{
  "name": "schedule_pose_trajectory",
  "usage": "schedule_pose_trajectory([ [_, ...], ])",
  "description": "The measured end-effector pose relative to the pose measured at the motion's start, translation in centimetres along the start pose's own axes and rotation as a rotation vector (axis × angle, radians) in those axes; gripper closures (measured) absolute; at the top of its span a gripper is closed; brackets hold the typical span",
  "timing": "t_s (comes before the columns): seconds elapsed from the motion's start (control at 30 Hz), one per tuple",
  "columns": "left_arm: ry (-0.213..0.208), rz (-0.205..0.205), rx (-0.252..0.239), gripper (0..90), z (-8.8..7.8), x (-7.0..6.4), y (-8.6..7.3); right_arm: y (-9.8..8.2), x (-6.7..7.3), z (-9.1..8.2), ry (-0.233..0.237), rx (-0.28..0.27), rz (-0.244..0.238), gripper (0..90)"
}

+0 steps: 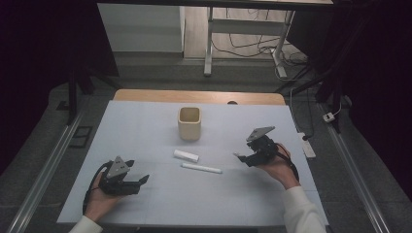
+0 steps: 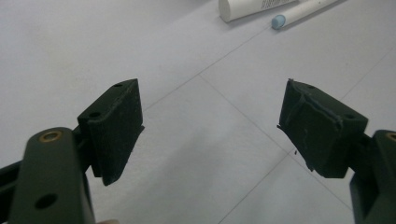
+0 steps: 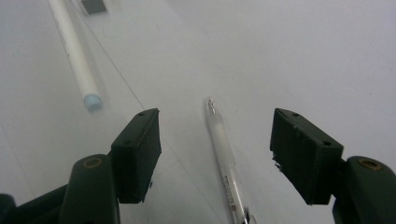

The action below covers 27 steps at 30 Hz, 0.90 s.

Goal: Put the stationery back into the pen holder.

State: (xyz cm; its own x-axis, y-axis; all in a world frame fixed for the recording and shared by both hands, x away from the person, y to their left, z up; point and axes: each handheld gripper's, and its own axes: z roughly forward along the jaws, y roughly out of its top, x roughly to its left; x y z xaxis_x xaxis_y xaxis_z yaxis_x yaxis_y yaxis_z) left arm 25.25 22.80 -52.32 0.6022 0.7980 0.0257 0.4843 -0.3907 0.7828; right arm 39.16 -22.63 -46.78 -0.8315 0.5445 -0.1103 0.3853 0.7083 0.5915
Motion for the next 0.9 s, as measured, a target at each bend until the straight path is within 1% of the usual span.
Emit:
schedule_pose_trajectory([
  [0.03,0.001,0.001,-0.004,21.7,0.0,0.0,0.1,0.5,-0.1,0.3,0.012,0.020,-0.002,33.7],
  [0.07,-0.002,0.004,-0.008,21.7,-0.1,-0.1,0.1,0.5,-0.1,0.3,0.012,0.020,-0.002,33.7],
  [0.13,-0.005,0.006,-0.008,21.5,-0.1,-0.1,0.2,1.2,-0.1,0.7,-0.004,0.062,-0.029,34.2],
  [0.23,-0.002,0.008,-0.010,21.5,-0.2,-0.1,0.1,1.5,-0.1,0.9,0.001,0.056,-0.022,35.7],
  [0.3,-0.003,0.006,-0.013,21.5,-0.2,-0.1,0.1,1.5,-0.1,1.4,0.001,0.073,-0.035,36.3],
  [0.33,-0.003,0.006,-0.013,21.5,-0.2,-0.1,0.1,1.5,-0.1,1.6,0.004,0.078,-0.033,36.6],
  [0.37,-0.003,0.006,-0.012,21.5,-0.2,-0.1,0.1,1.3,-0.4,1.9,0.020,0.075,-0.029,37.5],
  [0.47,-0.006,0.011,-0.006,21.5,0.0,-0.1,0.1,1.2,-0.8,2.1,0.022,0.083,-0.027,37.6],
  [0.53,-0.008,0.014,-0.001,21.4,0.1,-0.1,0.1,1.0,-1.2,2.2,0.034,0.073,-0.013,38.1],
  [0.6,-0.009,0.017,0.001,21.4,0.2,-0.1,0.1,0.9,-1.5,2.4,0.036,0.081,-0.007,38.2],
  [0.63,-0.009,0.017,0.002,21.4,0.2,-0.2,0.1,0.7,-1.6,2.6,0.045,0.090,-0.004,38.2],
  [0.9,-0.007,0.024,0.007,21.4,0.2,-0.2,-0.1,0.6,-1.8,3.2,0.055,0.111,-0.003,38.0],
])
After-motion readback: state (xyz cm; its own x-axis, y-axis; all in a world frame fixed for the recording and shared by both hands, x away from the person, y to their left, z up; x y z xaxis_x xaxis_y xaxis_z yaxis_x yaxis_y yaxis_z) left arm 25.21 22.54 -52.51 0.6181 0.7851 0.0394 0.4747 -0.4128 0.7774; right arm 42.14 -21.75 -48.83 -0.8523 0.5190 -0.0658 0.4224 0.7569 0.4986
